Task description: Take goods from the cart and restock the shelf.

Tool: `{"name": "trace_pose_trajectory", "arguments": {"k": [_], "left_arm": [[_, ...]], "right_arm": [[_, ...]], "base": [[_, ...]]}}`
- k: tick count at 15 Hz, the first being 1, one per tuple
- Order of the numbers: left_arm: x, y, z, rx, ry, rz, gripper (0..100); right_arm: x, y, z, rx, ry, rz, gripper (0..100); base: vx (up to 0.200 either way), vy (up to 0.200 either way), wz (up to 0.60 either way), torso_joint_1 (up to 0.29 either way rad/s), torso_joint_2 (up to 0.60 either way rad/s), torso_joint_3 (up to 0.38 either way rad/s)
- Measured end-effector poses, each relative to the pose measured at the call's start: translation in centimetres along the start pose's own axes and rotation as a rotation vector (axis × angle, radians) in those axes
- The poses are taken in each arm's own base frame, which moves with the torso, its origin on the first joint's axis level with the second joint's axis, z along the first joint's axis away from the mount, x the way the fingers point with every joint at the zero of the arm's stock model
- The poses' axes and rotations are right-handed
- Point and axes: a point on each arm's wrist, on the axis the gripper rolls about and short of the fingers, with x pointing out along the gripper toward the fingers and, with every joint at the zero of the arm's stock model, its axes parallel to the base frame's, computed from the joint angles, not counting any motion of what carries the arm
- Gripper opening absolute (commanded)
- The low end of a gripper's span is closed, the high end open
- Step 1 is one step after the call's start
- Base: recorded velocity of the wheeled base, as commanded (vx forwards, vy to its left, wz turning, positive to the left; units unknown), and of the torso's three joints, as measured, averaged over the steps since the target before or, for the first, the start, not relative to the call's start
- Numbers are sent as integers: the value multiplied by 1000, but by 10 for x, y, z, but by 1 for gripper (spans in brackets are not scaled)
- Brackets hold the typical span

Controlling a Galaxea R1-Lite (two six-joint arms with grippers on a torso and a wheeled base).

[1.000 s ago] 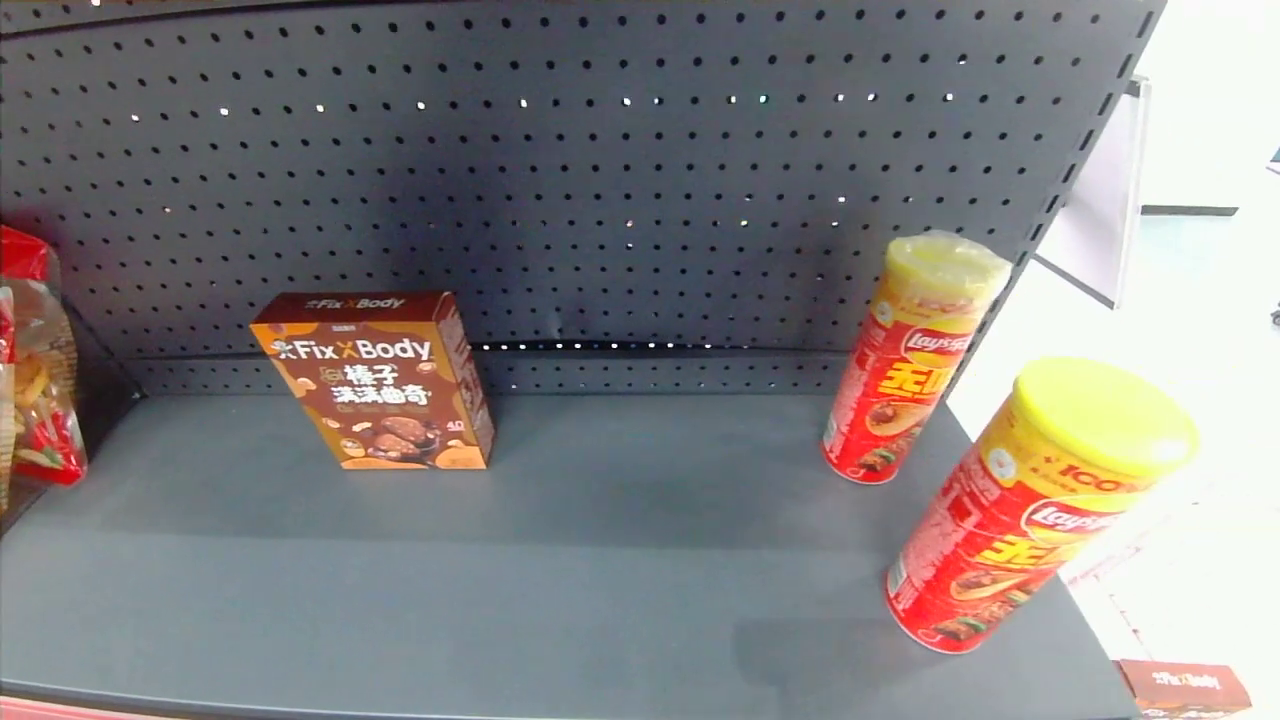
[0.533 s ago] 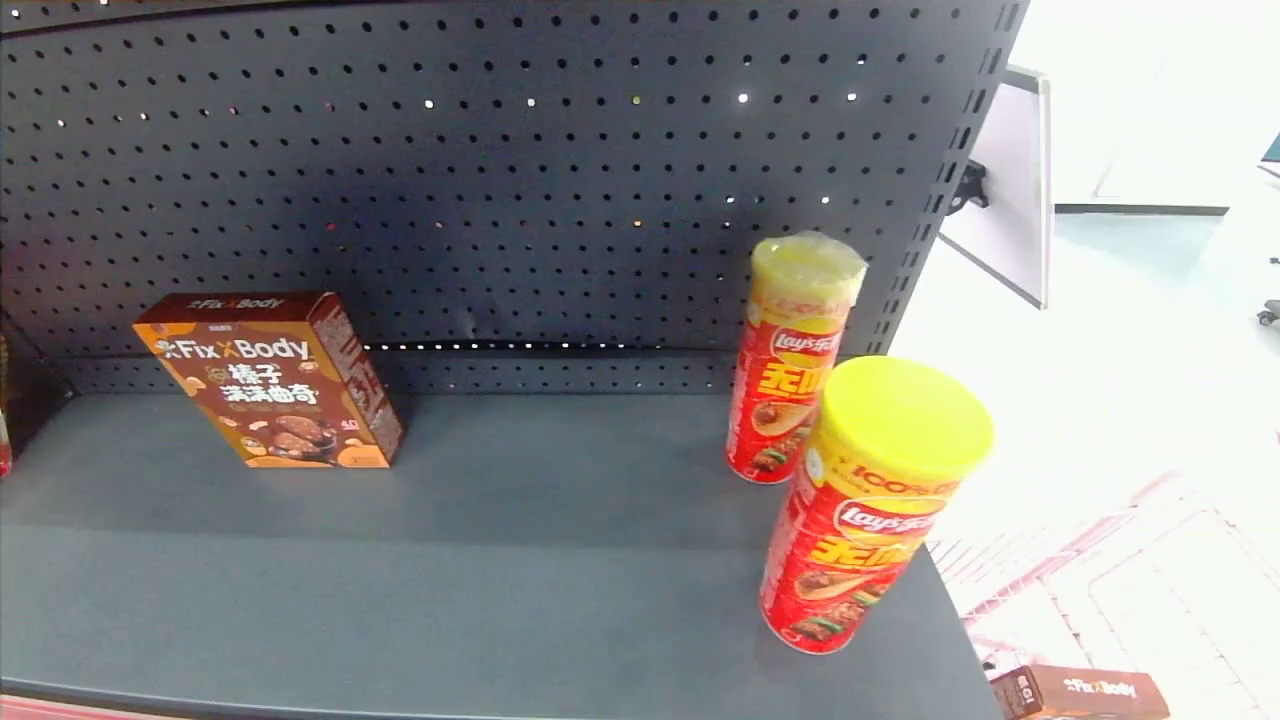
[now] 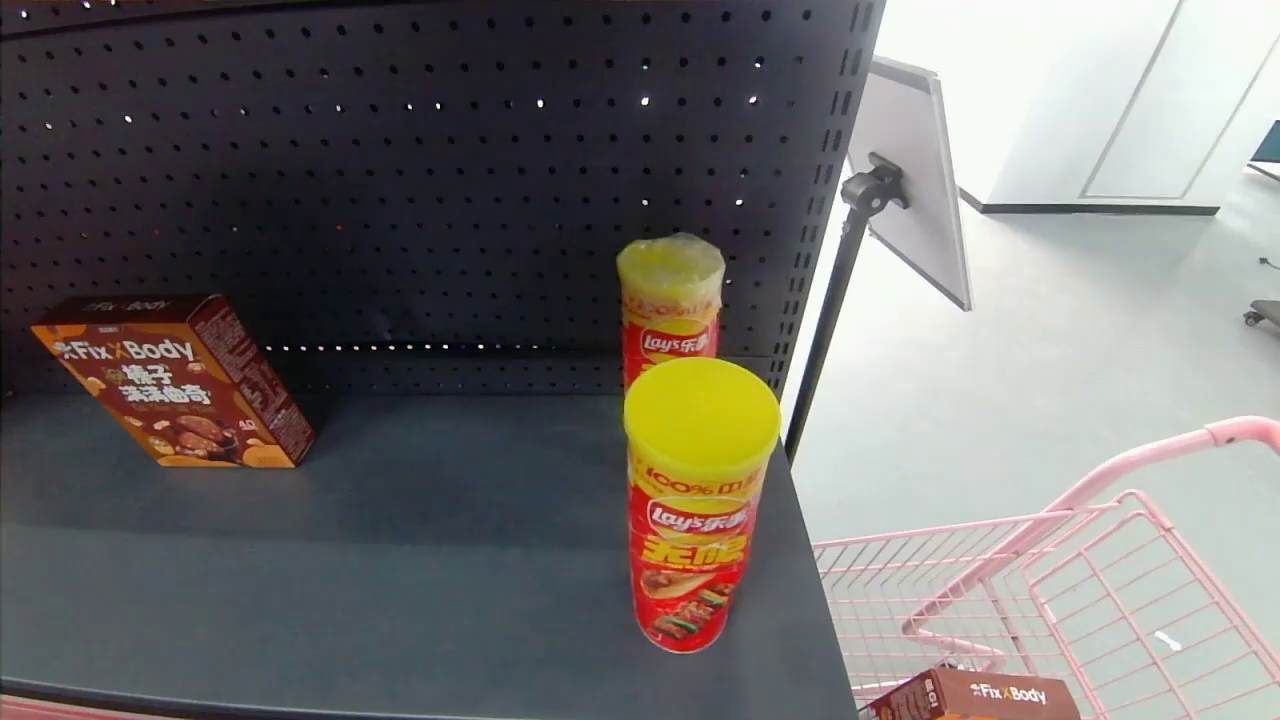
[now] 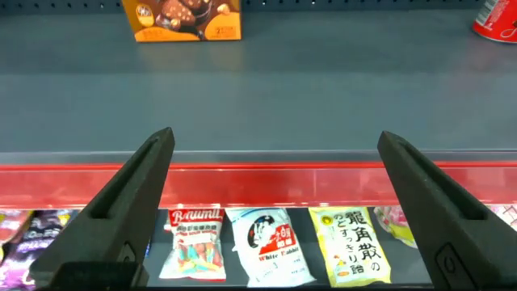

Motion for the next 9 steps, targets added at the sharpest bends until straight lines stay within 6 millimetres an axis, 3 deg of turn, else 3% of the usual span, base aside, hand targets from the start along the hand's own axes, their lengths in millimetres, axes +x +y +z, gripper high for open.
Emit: {"name": "trace_pose_trajectory", "arguments": {"k": [5, 9], "left_arm": [[0, 0, 0, 0, 0, 1, 100], [0, 0, 0, 0, 1, 2, 100]], "right_arm": [[0, 0, 0, 0, 0, 0, 100], [0, 0, 0, 0, 0, -1, 100]], "base": [[0, 0, 0, 0, 0, 0], [-200, 0, 0, 2, 1, 2]]}}
